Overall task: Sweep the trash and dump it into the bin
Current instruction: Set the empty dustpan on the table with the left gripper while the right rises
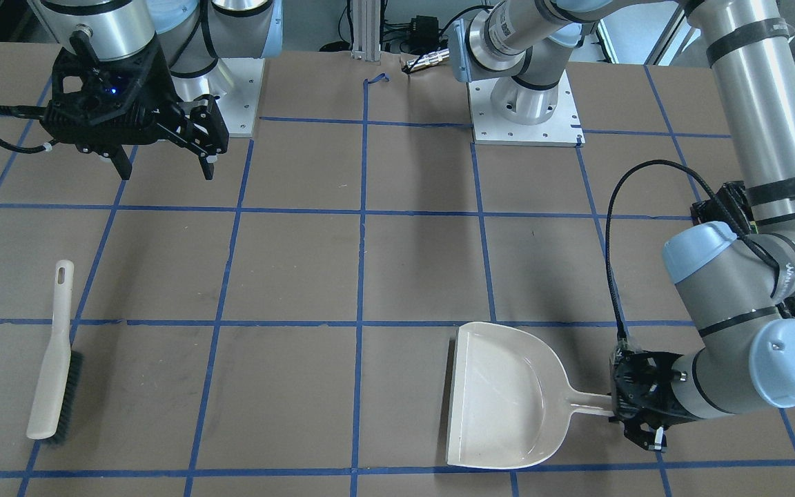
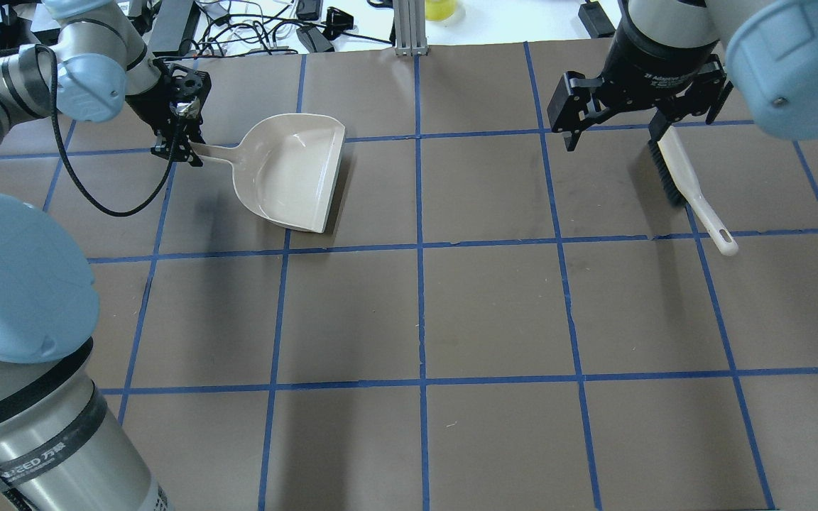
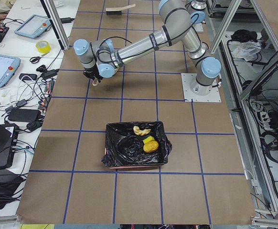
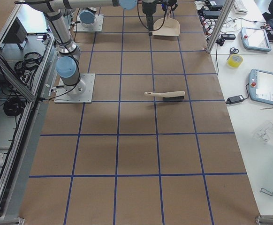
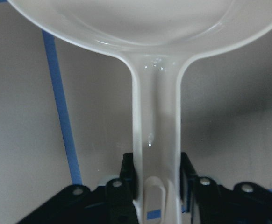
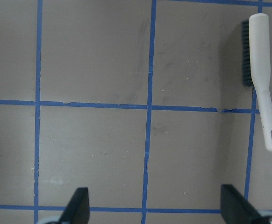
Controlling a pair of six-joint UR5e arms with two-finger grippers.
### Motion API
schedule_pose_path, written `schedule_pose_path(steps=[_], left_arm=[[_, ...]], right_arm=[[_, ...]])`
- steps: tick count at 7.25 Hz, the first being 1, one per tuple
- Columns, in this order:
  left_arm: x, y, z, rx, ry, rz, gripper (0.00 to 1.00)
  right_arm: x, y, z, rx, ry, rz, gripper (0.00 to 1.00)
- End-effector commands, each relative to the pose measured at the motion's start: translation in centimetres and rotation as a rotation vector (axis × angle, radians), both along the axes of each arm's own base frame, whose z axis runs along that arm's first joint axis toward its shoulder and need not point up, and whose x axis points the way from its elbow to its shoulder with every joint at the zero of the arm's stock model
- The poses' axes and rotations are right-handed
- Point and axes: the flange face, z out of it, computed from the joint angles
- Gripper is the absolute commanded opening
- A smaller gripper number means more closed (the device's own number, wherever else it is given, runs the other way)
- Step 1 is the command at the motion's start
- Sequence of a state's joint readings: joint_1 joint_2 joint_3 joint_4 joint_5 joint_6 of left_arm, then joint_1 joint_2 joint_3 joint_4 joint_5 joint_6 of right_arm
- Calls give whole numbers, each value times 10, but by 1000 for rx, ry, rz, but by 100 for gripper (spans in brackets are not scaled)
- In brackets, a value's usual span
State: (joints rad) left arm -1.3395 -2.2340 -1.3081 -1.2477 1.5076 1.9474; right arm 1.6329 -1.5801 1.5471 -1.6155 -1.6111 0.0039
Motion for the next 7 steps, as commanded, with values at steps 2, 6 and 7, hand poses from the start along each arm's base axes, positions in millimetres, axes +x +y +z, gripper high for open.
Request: schedule_pose_path(steps=[2,6,7], left_arm=[[-2,0,-5,8,-7,101,2],[-4,10,-8,39,-9,118,2],[-3,14,-8,56,-8,121,2]], right_arm=[[0,6,0,25,4,20,100],[1,6,-1,28,-10,21,100],[1,6,-1,27,-10,21,100]])
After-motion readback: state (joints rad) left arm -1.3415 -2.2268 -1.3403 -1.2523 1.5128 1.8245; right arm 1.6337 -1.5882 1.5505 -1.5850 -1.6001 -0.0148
